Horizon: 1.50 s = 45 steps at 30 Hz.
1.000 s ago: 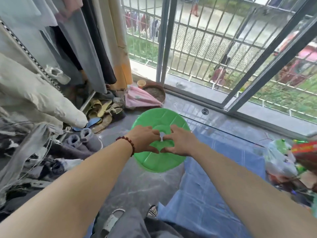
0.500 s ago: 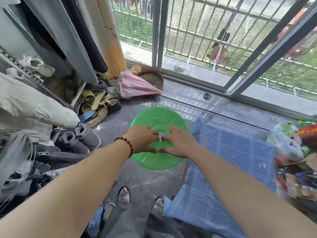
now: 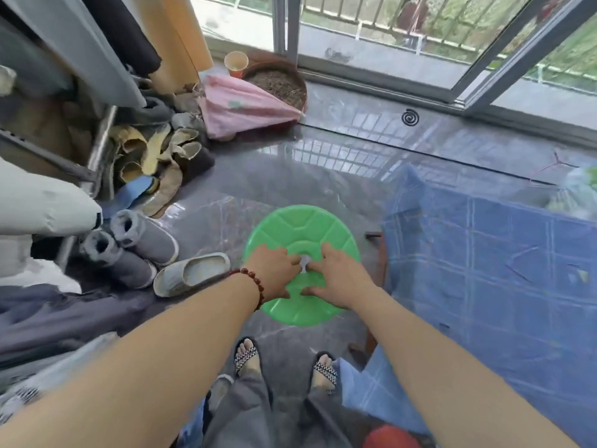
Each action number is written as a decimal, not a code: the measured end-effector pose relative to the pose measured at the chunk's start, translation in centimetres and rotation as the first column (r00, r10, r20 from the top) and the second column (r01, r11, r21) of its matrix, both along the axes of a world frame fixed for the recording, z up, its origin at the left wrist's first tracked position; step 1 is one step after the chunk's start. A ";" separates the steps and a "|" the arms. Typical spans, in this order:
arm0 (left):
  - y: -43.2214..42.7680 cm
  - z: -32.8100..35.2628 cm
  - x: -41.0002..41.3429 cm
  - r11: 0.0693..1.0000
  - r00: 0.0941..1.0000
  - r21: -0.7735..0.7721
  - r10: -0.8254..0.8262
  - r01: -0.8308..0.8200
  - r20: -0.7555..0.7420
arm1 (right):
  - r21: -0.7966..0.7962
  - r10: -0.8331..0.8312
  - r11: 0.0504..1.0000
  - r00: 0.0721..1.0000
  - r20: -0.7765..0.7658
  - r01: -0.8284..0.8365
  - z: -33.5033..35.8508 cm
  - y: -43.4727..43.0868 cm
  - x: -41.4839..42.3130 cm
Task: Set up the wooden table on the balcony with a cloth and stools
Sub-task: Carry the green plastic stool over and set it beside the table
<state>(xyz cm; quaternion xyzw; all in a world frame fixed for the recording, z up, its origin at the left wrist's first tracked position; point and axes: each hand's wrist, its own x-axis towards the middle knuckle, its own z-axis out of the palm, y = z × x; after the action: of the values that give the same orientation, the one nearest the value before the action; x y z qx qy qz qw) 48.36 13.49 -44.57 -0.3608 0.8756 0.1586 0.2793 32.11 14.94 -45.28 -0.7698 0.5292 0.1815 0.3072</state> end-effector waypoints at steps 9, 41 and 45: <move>-0.3 -15.5 -0.4 0.998 1.000 0.052 -0.025 0.024 0.017 | 0.056 -0.091 0.994 0.996 -0.016 0.092 -16.1 0.7 0.7; 0.3 -34.9 -4.0 0.993 0.992 0.047 -0.112 0.109 0.059 | 0.108 -0.083 0.989 0.982 -0.169 0.102 -34.1 1.3 -2.1; 0.5 -35.5 -4.1 0.995 0.993 0.034 -0.095 0.092 0.077 | 0.113 -0.093 0.987 0.975 -0.202 0.118 -34.4 0.9 -2.2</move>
<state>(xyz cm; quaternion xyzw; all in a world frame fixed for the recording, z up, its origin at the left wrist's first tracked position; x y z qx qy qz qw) 44.29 13.97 -80.04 -0.3211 0.8774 0.1443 0.3260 29.94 15.87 -79.70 -0.6984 0.5848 0.2722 0.3102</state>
